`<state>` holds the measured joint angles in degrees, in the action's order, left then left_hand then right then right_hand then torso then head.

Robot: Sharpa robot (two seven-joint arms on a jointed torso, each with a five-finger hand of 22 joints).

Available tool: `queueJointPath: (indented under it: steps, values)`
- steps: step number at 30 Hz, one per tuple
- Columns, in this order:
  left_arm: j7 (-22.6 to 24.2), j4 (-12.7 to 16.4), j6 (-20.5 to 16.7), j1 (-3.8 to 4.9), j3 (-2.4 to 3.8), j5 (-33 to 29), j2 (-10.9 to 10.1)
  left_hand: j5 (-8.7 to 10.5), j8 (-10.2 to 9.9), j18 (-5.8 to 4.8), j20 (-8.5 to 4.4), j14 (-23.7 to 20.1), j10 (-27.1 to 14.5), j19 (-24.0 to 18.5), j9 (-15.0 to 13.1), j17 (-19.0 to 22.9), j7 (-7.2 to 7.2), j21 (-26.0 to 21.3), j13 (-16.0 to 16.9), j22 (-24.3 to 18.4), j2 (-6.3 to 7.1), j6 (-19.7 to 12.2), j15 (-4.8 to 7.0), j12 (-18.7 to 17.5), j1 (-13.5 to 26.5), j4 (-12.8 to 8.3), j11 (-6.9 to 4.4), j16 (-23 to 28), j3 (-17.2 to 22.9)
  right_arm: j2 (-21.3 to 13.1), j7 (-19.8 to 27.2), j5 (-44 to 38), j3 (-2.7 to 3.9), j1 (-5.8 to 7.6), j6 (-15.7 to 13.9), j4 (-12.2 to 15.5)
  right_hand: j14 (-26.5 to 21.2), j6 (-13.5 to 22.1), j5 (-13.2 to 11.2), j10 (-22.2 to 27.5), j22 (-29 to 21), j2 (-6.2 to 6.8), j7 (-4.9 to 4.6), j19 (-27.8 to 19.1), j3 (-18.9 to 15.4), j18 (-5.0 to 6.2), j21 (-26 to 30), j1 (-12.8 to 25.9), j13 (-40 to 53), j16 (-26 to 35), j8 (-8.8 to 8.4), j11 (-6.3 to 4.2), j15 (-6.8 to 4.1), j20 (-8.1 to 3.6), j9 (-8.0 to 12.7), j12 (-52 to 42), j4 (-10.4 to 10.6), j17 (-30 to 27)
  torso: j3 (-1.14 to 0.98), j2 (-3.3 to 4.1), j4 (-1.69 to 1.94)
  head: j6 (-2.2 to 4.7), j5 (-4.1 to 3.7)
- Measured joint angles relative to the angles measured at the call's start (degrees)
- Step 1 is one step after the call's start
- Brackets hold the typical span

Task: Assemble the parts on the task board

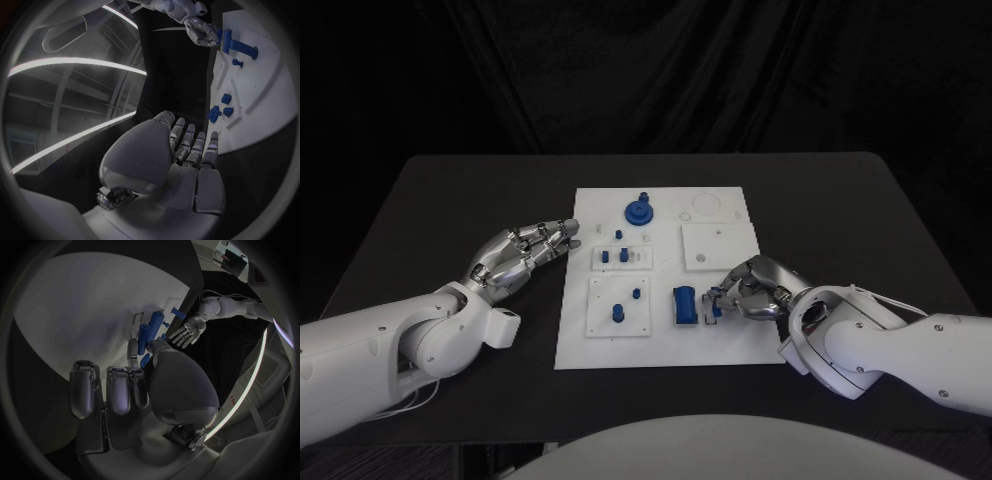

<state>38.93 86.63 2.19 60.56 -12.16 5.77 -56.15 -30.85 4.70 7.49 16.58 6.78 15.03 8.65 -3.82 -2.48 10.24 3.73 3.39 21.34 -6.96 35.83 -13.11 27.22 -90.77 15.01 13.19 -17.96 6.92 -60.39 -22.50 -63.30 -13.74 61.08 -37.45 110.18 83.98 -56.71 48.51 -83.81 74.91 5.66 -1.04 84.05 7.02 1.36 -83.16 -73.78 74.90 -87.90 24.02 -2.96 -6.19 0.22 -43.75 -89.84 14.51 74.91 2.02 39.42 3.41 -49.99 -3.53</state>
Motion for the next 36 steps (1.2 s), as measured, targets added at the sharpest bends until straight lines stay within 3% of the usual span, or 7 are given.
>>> queueJointPath:
  steps: [22, 30, 36]
  values:
    - [0.00, -0.09, 0.20, -0.18, 0.00, 0.00, 0.09, 0.00, 0.00, 0.02, 0.00, 0.21, -0.02, 0.00, 0.00, 0.00, 0.00, 0.00, 0.00, -0.07, 0.00, 0.00, -0.21, 0.00, 0.00, -0.09, -0.02, 0.00, 0.09, 1.45, -4.77, -4.32, 0.06, 0.01, 4.03, -1.07, 0.00, 0.03, -4.02, 0.00, 0.00, 0.35, -0.05, 0.00, 0.87, 0.00, 0.49, 1.30, 0.03, 0.26, -0.22, 0.00, 0.00, 0.00, 0.54, 0.00, 0.07, 0.00, -0.03, -0.02, -0.10, 0.00, 0.19]
    - [0.00, -0.12, 0.29, -0.24, 0.00, 0.00, 0.08, 0.00, 0.00, 0.02, 0.00, 0.21, -0.03, 0.00, 0.00, 0.00, 0.00, 0.00, 0.00, -0.08, 0.00, 0.00, -0.21, 0.00, 0.00, -0.16, -0.03, 0.00, 0.16, 1.83, -4.83, -4.71, 0.03, 0.01, 4.24, -1.19, 0.00, 0.04, -8.01, -0.01, 0.00, -0.07, -0.04, 0.00, 0.34, 0.00, 0.49, 2.03, 0.03, 0.26, -0.51, -0.01, 0.00, 0.00, 0.89, 0.00, 1.08, 0.00, -0.03, -0.04, -0.08, 0.00, 0.23]
    - [0.00, -0.22, 0.34, -0.26, 0.00, 0.00, 0.08, 0.00, 0.00, 0.02, 0.00, 0.21, -0.04, 0.00, 0.00, 0.00, 0.00, 0.00, 0.00, -0.08, 0.00, 0.00, -0.21, 0.00, 0.00, -0.16, -0.04, 0.00, 0.16, 1.89, -4.85, -4.78, 0.01, 0.01, 4.25, -1.20, 0.00, 0.04, -9.13, -0.01, 0.00, 0.06, -0.04, 0.00, 0.11, 0.00, 0.49, 2.18, 0.02, 0.26, -0.51, -0.01, 0.00, 0.00, 0.97, 0.00, 1.30, 0.00, -0.04, -0.04, -0.08, 0.00, 0.29]
